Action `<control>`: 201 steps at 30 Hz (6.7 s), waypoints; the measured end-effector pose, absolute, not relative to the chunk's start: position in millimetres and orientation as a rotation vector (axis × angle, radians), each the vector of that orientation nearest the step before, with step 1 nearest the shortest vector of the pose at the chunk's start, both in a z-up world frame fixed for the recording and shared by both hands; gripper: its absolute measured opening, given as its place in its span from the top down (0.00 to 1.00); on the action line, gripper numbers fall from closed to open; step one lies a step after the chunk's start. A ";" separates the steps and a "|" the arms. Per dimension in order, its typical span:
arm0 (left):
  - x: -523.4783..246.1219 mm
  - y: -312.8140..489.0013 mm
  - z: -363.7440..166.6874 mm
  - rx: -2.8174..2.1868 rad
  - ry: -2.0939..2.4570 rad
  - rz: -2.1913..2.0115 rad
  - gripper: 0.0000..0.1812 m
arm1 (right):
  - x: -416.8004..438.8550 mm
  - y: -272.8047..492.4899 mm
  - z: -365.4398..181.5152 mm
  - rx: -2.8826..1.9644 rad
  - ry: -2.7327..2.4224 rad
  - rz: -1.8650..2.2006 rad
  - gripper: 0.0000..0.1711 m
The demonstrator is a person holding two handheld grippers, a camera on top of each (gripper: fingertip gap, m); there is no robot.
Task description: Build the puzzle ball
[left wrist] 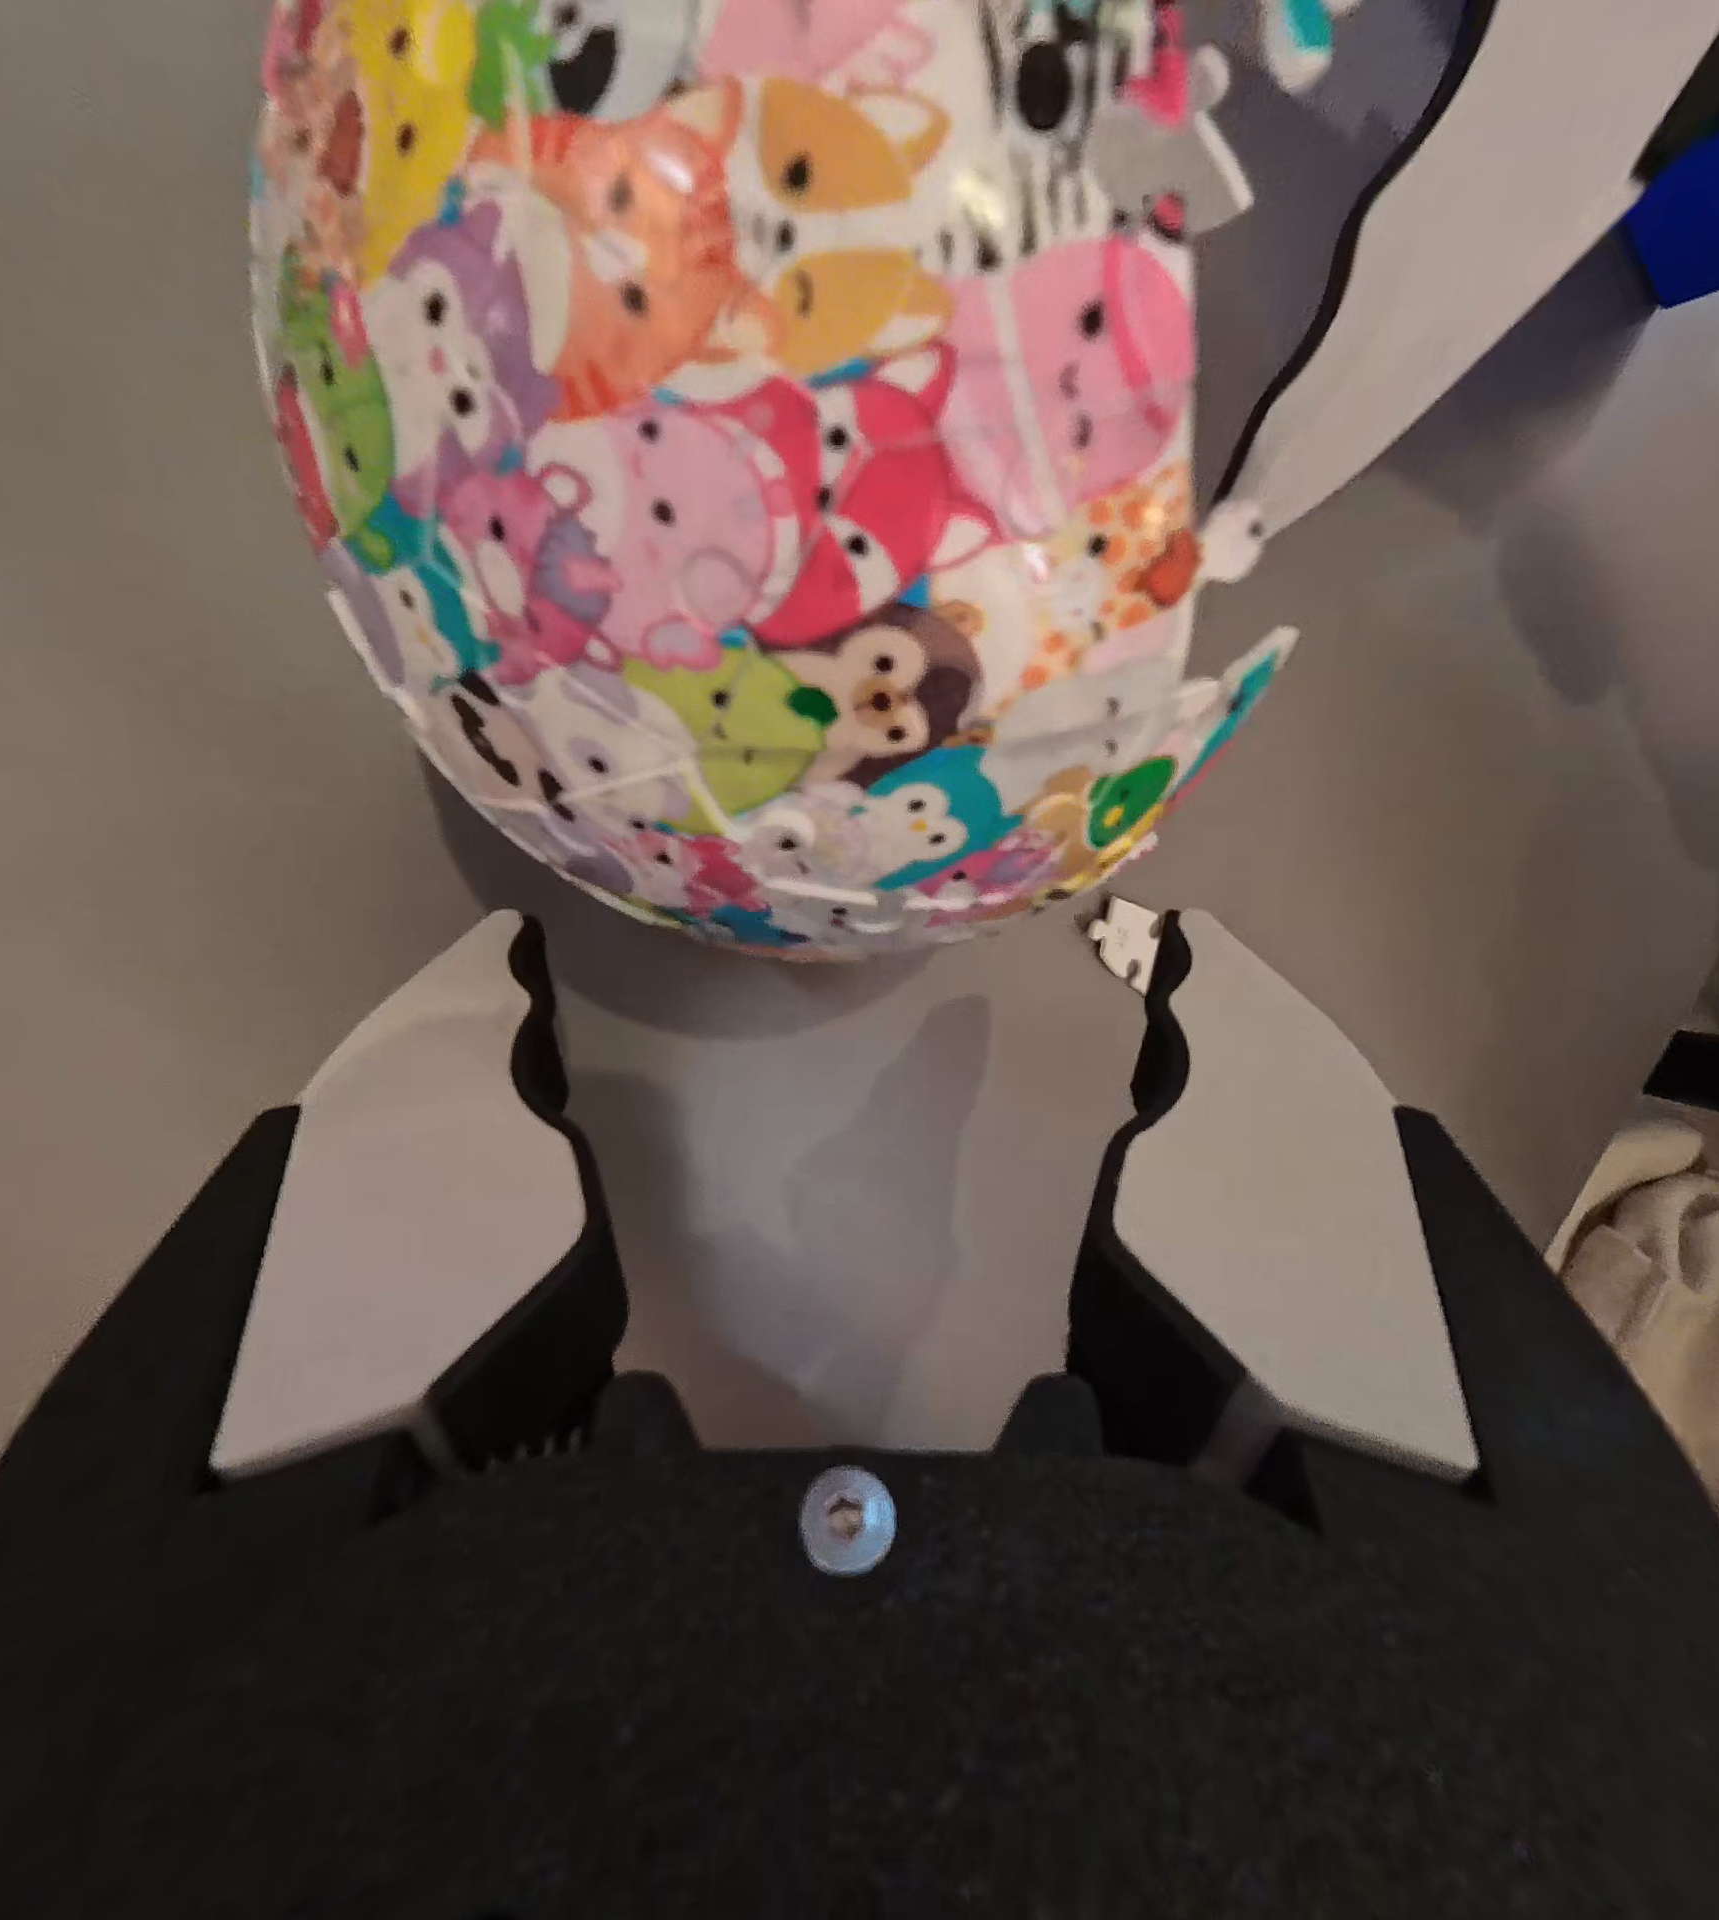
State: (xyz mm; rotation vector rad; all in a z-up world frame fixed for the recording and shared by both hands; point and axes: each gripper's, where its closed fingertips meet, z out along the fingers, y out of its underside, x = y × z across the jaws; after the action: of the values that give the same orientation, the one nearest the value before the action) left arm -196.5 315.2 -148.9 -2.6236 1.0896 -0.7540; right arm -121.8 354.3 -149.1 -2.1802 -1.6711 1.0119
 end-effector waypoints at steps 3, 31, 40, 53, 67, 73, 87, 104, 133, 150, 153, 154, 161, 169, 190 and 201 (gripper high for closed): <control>-190.7 313.4 -149.7 -2.653 1.057 -0.842 0.42 | -129.2 358.7 -154.2 -2.185 -1.644 0.988 0.46; -200.6 344.0 -138.3 -2.220 1.101 -0.244 0.50 | -152.1 399.6 -140.2 -1.771 -1.206 0.386 0.56; -204.6 345.6 -148.7 -2.113 1.169 -0.092 0.50 | -150.0 403.4 -150.5 -1.663 -1.195 0.232 0.56; -209.4 339.2 -148.9 -2.078 1.159 -0.096 0.50 | -128.6 387.9 -151.5 -1.677 -1.213 0.183 0.49; -225.8 215.5 -125.1 -2.154 1.096 -0.370 0.59 | -131.6 212.4 -164.5 -1.708 -1.517 0.319 0.81; -236.6 150.9 -130.0 -2.125 1.038 -0.502 0.64 | -148.8 194.5 -175.7 -1.796 -1.533 0.402 0.86; -262.8 132.3 -121.6 -2.005 1.016 -0.513 0.66 | -149.6 211.1 -193.1 -1.580 -1.736 -0.009 0.98; -252.1 125.9 -131.0 -2.042 1.017 -0.649 0.69 | -119.9 199.3 -166.0 -1.744 -1.589 0.160 0.99; -220.9 120.7 -143.9 -2.138 0.863 -1.040 0.77 | -147.3 160.0 -147.7 -1.762 -1.574 0.280 1.00; -223.5 102.9 -140.0 -2.107 0.953 -0.928 0.82 | -143.5 194.3 -195.8 -2.006 -1.527 0.514 0.73; -221.6 104.5 -141.4 -2.103 0.950 -0.929 0.82 | -143.3 189.0 -193.9 -1.975 -1.477 0.444 0.73; -219.9 105.8 -141.6 -2.100 0.949 -0.937 0.82 | -145.0 185.0 -192.2 -1.960 -1.471 0.438 0.73; -192.5 118.0 -124.3 -2.074 0.786 -1.300 0.76 | -172.7 145.5 -139.1 -1.712 -1.410 0.477 0.73; -173.5 105.2 -118.4 -2.063 0.719 -1.692 0.94 | -192.2 121.6 -111.8 -1.540 -1.416 0.350 0.73; -202.6 28.3 -123.8 -2.391 1.088 -2.116 0.99 | -190.8 60.5 -115.2 -0.539 -1.742 -0.342 0.92; -203.0 28.5 -122.2 -2.372 1.024 -2.172 0.96 | -188.2 52.0 -122.3 -0.605 -1.812 -0.338 0.99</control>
State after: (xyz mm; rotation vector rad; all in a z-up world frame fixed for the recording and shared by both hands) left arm -203.0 28.5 -122.2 -2.3722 1.0239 -2.1717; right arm -188.2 52.0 -122.3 -0.6055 -1.8123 -0.3382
